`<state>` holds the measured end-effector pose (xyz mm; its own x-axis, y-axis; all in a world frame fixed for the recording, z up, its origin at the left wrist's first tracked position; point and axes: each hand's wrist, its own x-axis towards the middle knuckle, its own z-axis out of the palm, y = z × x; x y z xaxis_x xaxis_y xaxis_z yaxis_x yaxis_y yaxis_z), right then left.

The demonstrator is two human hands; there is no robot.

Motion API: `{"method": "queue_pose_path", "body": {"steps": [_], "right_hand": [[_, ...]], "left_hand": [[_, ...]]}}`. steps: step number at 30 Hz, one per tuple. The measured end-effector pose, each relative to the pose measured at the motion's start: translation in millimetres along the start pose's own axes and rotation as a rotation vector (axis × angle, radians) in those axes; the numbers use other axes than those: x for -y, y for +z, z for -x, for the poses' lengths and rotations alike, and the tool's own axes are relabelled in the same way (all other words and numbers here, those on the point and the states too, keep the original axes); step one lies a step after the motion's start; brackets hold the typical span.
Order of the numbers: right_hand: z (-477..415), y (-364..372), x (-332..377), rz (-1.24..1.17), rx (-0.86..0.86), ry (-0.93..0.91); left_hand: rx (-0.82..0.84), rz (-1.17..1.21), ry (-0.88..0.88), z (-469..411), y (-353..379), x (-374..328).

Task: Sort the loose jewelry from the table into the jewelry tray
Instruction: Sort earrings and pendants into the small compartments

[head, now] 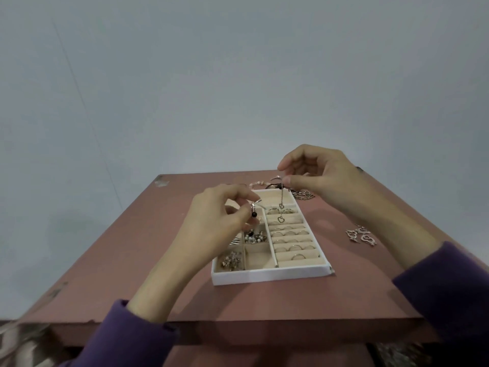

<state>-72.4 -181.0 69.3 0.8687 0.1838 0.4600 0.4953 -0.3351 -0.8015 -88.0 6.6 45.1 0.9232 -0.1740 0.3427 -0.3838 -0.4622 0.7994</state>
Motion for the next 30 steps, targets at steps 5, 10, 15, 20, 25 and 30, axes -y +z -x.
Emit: {"method": "queue_pose_path", "body": {"steps": [5,10,15,20,25,30], "right_hand": [[1,11,5,0.009,0.031,-0.006],[0,16,8,0.009,0.036,-0.004],[-1,19,8,0.005,0.046,0.001],[-2,20,7,0.003,0.041,0.013],[-3,22,6,0.007,0.034,0.025],[-7,22,4,0.030,0.012,0.020]], "left_hand": [[0.010,0.004,-0.022,8,-4,10],[0.016,0.039,-0.042,10,-8,13],[-0.030,0.033,-0.036,4,-15,15],[-0.035,0.052,-0.040,-3,-17,15],[-0.053,0.036,-0.021,-10,-17,15],[-0.033,0.037,-0.020,-16,-11,15]]}}
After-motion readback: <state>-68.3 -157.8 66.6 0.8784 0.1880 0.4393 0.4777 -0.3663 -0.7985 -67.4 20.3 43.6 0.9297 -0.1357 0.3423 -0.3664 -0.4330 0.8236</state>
